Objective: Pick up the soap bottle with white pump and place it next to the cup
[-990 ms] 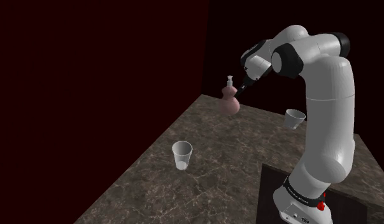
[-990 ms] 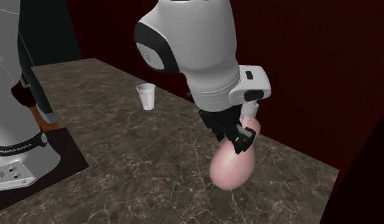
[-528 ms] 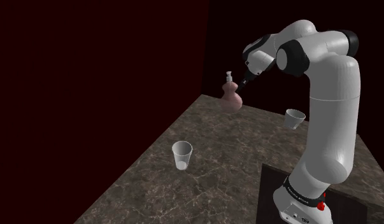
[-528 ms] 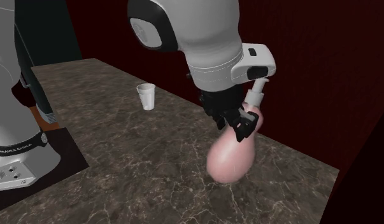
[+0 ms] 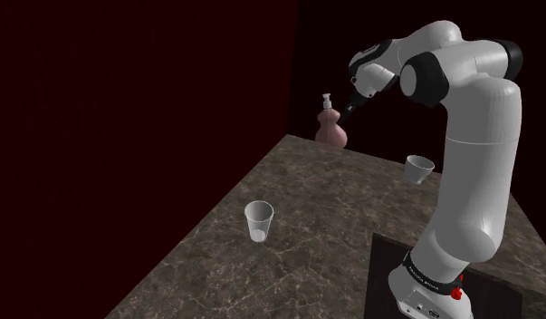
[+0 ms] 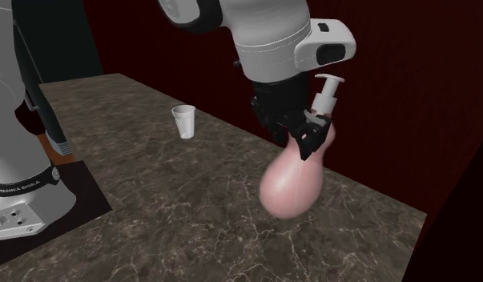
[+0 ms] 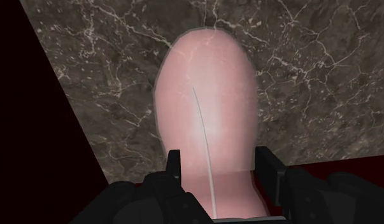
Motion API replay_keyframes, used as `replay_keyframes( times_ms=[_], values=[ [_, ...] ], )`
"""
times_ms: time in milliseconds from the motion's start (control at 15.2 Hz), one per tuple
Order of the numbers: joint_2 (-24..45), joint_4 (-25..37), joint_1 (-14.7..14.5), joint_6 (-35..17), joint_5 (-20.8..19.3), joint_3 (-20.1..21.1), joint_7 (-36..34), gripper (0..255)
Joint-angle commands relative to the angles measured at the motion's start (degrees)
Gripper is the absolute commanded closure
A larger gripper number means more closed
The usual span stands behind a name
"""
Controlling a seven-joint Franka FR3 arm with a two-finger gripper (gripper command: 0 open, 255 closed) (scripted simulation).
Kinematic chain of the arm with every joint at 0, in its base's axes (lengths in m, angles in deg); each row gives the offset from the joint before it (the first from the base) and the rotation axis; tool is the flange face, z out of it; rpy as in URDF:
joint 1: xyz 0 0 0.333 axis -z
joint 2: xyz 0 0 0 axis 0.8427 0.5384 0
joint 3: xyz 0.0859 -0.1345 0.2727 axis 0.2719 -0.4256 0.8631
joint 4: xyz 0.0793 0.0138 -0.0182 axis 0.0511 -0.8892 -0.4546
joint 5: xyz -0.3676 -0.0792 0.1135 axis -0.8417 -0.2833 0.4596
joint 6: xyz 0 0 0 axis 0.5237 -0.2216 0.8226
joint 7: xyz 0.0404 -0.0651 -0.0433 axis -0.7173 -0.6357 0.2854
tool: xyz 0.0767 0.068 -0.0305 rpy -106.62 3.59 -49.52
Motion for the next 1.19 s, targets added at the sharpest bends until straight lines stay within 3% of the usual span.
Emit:
replay_keyframes(
  times_ms=[0,1122],
  values=[
    [-0.48,1.1,-0.13,1.1,-0.82,-0.34,-0.99,255],
    [-3.68,10.16,-0.52,10.63,-6.11,-2.35,-7.62,255]
  ],
)
